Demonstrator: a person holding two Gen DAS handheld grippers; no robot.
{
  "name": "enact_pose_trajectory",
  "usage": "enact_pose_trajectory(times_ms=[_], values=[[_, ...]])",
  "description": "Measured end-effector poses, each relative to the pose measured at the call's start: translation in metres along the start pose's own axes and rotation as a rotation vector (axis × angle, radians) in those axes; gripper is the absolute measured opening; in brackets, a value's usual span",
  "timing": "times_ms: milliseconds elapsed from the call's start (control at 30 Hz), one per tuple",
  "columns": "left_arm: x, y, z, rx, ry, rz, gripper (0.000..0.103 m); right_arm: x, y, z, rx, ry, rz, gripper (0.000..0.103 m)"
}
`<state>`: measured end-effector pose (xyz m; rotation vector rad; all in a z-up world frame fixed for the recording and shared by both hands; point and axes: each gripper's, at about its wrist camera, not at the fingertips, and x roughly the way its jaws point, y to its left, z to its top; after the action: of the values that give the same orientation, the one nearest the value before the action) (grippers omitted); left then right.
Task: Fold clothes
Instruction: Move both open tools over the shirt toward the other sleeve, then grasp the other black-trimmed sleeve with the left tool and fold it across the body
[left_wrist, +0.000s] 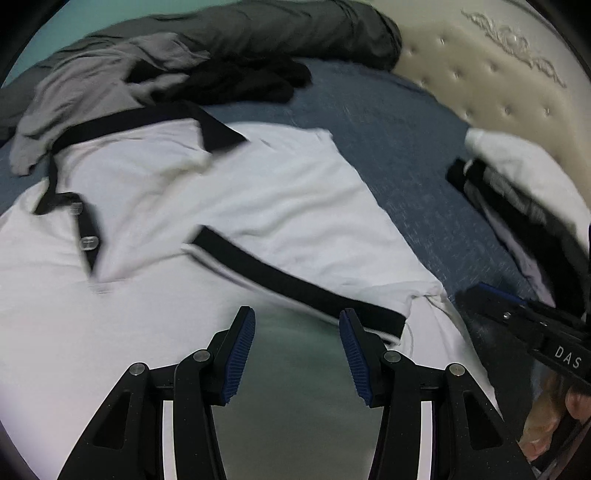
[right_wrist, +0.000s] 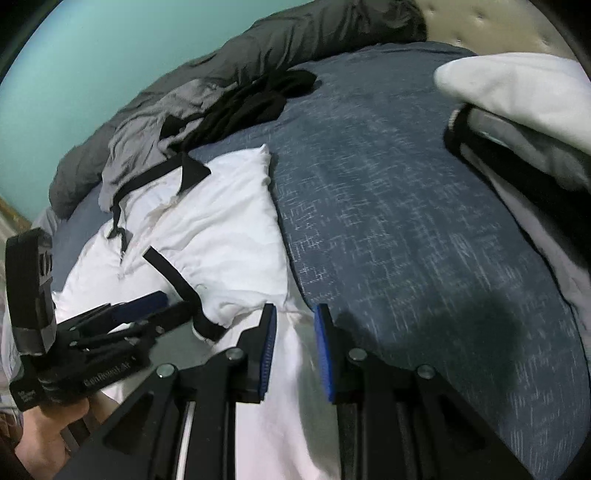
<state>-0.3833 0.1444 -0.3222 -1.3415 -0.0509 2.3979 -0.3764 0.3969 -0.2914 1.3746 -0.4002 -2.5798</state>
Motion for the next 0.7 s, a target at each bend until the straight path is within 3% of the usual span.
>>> enact_pose_trajectory(times_ms=[167, 300, 400, 467, 700], values=[[-0.042, 0.06, -0.022, -0.102, -0.016, 0.046, 0.057, -0.021, 0.005, -0.015, 0.026, -0.037, 0.05, 0.021], [-0.072, 0.122, -0.044, -0.213, -0.01, 0.12, 0.058, -0.028, 0.015, -0.028, 0.037, -0.036, 0.094, 0.036], [-0.099, 0.174, -0.061, -0.317, -0.025, 0.161, 0.059, -0.031, 0.024, -0.038, 0.039, -0.031, 0.133, 0.041], [-0.116, 0.204, -0.071, -0.38, -0.041, 0.189, 0.066, -0.033, 0.026, -0.046, 0.042, -0.034, 0.148, 0.045], [-0.174, 0.295, -0.101, -0.533, -0.111, 0.304, 0.067, -0.029, 0.038, -0.06, 0.019, -0.025, 0.183, 0.047]])
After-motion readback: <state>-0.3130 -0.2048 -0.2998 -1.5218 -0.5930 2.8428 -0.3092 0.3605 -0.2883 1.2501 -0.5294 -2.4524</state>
